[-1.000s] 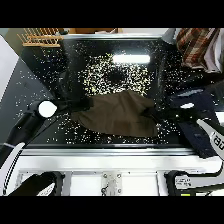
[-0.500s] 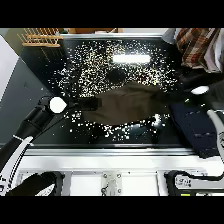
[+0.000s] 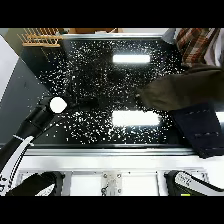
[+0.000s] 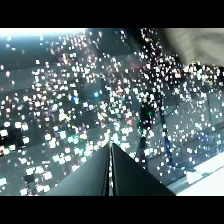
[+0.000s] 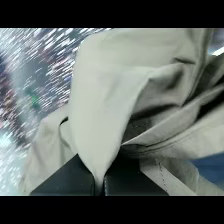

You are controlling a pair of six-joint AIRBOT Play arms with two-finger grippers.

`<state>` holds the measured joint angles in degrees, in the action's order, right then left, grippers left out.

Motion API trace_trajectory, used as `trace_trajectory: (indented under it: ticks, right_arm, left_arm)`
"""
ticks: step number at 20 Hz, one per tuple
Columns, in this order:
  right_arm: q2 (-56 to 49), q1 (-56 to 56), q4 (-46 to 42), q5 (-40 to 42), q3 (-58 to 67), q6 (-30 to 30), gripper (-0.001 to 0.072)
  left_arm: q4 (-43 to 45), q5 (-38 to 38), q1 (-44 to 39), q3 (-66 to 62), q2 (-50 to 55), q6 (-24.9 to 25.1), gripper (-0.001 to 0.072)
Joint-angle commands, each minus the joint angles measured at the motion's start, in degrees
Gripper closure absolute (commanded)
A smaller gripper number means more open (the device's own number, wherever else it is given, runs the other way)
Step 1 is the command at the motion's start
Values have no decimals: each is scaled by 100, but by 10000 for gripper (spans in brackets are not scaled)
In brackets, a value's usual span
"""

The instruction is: Fold the clothes and pants, and hang the long-sleeved shirts on hangers.

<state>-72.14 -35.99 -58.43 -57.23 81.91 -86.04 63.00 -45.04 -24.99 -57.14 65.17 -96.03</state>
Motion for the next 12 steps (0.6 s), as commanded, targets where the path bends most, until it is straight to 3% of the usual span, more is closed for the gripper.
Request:
trace_trajectory:
  ticks: [1,6,12]
  right_arm:
    - [721,-433,-1320,-369,-17,-857,710]
    - [1512,-431,-3283,-1029,-573,-1665,710]
    - [2203,-428,-3746,-1637,-2162,-1923,710]
  left_arm:
    - [0,-7,-2,-4,2,2,690]
    - [2,-111,-2,-4,2,7,690]
    - [4,-229,-2,-4,2,35,689]
